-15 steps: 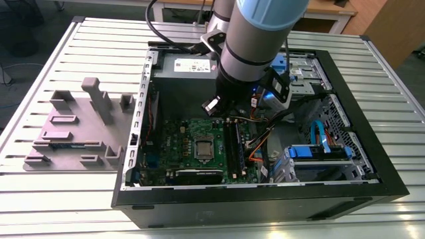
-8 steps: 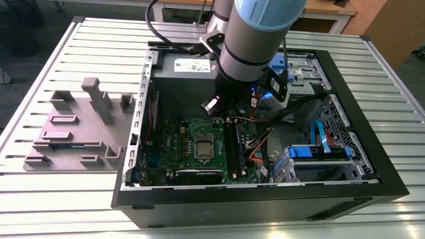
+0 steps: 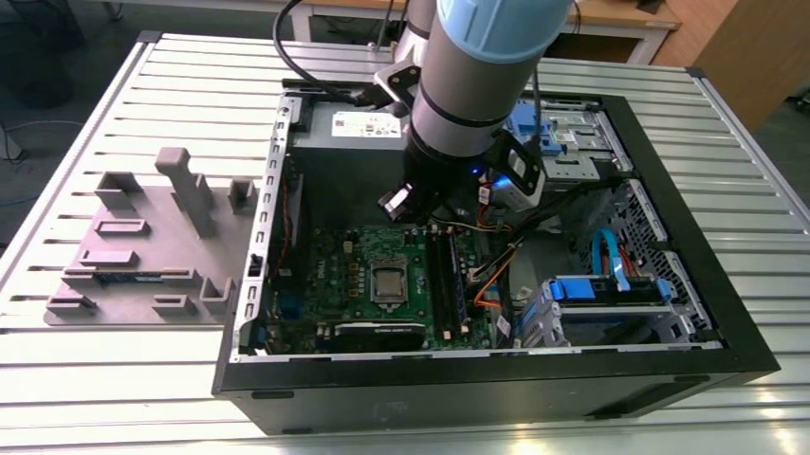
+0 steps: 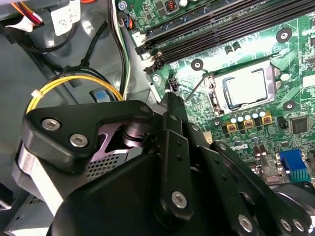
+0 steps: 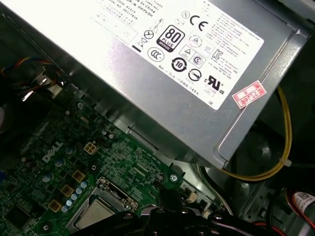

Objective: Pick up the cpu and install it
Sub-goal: 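Install the first cpu locking lever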

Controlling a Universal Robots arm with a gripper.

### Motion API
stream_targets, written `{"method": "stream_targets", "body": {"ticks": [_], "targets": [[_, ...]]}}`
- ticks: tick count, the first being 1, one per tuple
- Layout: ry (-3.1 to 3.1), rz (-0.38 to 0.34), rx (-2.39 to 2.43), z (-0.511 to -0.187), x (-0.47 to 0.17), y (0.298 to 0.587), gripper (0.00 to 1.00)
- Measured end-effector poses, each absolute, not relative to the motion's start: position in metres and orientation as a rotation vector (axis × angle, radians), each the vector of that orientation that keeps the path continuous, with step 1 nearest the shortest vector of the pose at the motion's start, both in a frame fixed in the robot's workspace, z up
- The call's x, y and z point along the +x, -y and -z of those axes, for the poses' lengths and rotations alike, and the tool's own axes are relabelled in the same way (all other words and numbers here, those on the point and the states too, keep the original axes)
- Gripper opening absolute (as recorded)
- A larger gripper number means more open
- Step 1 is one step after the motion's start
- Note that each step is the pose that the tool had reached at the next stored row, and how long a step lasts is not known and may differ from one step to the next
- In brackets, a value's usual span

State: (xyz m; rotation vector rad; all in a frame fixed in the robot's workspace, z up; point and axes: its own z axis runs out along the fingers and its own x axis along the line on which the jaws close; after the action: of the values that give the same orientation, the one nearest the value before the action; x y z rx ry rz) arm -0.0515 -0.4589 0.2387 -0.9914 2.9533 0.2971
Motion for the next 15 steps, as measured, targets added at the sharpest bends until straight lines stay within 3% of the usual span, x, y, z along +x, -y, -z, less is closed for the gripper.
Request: {"method": "stream_targets", "body": {"ticks": [15], "targets": [[-2.956,-0.282,-0.998,-0.2383,-0.0591,0.4649,0.11]]}}
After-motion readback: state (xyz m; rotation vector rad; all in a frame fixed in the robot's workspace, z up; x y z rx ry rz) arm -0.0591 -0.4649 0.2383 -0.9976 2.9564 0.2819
